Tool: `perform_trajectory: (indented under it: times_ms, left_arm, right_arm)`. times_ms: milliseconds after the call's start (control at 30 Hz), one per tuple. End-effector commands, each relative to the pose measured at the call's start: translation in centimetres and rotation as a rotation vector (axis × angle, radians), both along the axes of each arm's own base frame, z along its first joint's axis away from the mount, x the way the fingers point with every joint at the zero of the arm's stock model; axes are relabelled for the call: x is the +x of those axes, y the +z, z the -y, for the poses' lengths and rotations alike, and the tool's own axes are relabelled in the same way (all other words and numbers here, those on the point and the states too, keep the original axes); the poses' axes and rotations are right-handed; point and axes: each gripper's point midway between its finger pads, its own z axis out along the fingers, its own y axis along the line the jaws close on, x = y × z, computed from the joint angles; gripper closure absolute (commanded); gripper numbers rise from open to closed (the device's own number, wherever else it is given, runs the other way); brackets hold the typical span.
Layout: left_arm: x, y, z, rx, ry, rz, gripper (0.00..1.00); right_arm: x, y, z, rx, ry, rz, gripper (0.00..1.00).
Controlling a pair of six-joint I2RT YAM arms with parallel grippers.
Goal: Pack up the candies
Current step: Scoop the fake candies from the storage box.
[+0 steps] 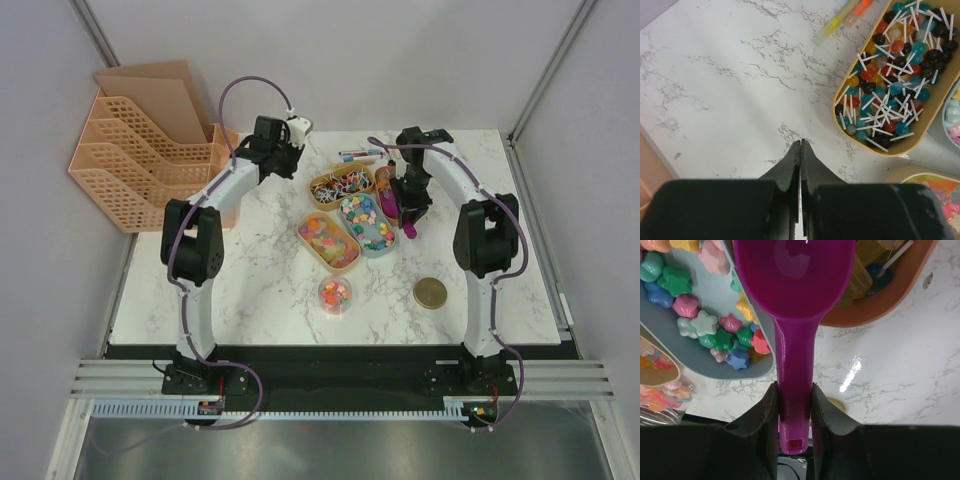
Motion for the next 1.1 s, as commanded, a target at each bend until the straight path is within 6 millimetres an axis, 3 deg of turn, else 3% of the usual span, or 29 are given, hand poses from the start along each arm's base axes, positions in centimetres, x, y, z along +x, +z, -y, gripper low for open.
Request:
perform_trajectory:
  times_ms: [0, 133, 267, 567, 867, 1067]
  left_arm:
    - [-0.8, 3.7, -0.3, 0.002, 0.013, 0.073, 0.98]
    - [-1.7, 3.4, 0.1, 0.028, 0.008, 0.071, 0.98]
    - [-2.3, 3.5, 1.8, 0.040, -0.023, 0.080, 0.98]
    - [-2.9, 3.4, 4.1, 0.056, -0.047, 0.098, 0.98]
    - [-3.2, 3.3, 2.8, 0.095, -0.037, 0.111, 0.98]
    - [-3.6, 3.3, 1.1, 0.104, -0.016, 0.119, 0.98]
  right_arm:
    - [0.2, -0.4, -2.4, 0.100, -0.012, -0.049, 1.00]
    - [0.9, -1.3, -1.9, 0.111, -0.032, -0.061, 1.00]
    - [2.0, -1.7, -1.1, 0.103, -0.027, -0.046, 1.00]
    - [5.8, -0.9, -0.9, 0.124, 0.011, 0.067, 1.00]
    - [5.5, -1.3, -0.5, 0.113, 0.056, 0.066, 1.00]
    - [5.8, 0.2, -0.1, 0.098, 0.106, 0.121, 1.00]
